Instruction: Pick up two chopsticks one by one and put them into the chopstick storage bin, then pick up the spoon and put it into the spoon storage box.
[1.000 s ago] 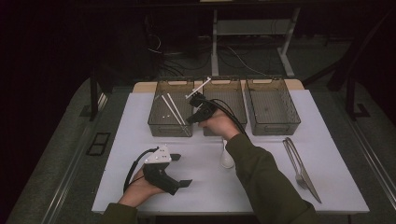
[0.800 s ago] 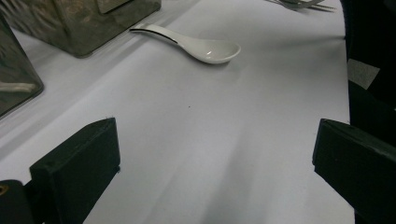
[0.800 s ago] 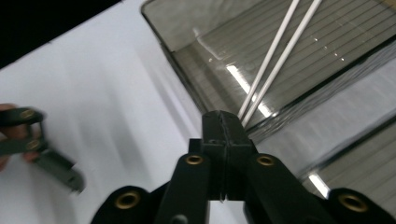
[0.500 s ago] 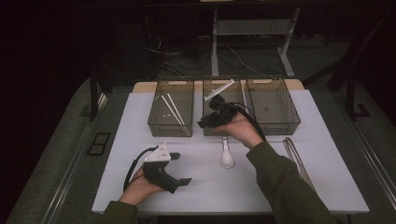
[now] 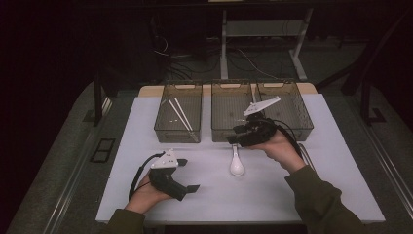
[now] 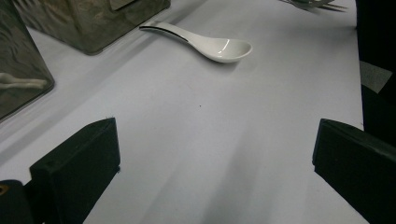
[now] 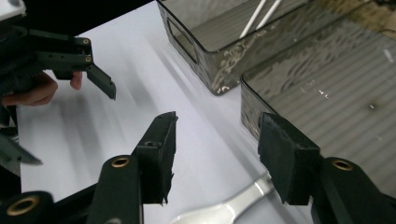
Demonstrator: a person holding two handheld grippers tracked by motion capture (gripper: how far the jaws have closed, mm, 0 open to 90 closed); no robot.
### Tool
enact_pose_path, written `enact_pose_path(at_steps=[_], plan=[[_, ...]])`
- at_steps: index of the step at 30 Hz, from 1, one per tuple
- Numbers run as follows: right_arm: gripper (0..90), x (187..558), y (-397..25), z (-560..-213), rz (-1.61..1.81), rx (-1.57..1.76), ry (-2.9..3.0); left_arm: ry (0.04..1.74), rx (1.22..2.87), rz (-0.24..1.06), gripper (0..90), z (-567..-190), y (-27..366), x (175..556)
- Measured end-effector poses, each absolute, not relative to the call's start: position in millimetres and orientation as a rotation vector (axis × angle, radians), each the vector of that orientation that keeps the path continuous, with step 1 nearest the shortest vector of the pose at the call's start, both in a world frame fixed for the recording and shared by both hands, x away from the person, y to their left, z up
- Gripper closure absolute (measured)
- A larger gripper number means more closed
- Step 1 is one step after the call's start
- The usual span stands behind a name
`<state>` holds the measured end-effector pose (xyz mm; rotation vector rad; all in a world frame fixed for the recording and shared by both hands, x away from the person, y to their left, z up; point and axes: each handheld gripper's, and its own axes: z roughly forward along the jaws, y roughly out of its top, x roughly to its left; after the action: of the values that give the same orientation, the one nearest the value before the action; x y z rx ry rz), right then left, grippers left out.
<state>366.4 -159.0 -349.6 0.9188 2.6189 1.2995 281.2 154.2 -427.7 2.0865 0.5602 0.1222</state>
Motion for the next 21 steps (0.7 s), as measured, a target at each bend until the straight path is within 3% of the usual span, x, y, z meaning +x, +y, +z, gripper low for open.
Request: enact_pose_path(at_steps=[6, 15, 21], plan=[[48.4, 358.4, -177.6, -362.8, 1.314, 0.948, 2.593, 0.562, 2.095, 0.127, 0.1, -428.4, 153.1, 280.9], [72.8, 360.6, -180.9, -385.9, 1.251, 0.975, 2.607, 0.567, 2.096, 0.118, 0.1, -430.0, 152.5, 280.3], [84.4, 364.5, -169.6, -397.2, 1.220, 0.971, 2.635, 0.569, 2.097, 0.120, 0.1, -429.4, 153.2, 280.5]])
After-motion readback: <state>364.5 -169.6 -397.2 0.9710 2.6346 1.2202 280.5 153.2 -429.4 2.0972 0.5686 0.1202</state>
